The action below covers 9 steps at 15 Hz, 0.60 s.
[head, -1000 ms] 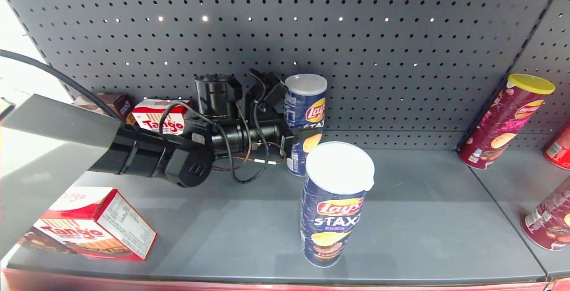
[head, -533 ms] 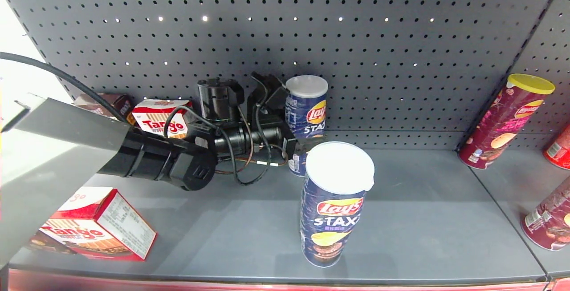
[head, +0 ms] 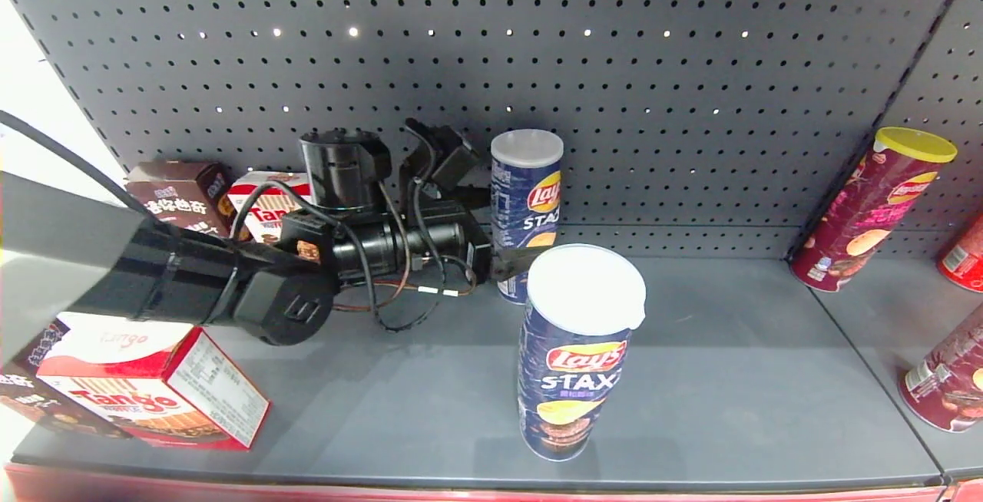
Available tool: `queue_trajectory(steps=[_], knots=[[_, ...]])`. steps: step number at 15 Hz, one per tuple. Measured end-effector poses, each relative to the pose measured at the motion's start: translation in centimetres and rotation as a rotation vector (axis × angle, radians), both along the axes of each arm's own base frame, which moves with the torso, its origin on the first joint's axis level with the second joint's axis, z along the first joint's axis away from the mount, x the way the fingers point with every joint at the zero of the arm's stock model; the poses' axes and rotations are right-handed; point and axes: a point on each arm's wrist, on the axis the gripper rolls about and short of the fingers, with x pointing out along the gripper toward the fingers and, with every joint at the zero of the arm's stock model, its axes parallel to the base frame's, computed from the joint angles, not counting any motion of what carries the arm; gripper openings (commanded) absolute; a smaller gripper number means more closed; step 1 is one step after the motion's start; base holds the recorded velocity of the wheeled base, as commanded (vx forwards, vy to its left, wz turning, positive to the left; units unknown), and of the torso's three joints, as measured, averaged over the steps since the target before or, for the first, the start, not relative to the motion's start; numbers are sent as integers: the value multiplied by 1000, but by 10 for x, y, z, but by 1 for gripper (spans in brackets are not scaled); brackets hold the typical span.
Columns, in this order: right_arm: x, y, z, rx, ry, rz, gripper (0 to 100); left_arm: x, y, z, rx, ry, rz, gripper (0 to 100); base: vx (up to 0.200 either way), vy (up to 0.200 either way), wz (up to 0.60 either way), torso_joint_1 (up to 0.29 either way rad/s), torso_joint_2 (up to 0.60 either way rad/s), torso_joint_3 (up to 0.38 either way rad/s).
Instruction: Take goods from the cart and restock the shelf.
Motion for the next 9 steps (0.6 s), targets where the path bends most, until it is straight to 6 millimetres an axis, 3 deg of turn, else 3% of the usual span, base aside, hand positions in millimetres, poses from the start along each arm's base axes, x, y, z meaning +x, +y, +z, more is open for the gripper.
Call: queue_trajectory(steps=[4,9], knots=[[0,0,0,0,0,0,100,-29,17,13,12,-10,97,100,0,0,0,0,0,0],[0,0,0,0,0,0,100,-36,23,18,57,-51,213,100,0,0,0,0,0,0]])
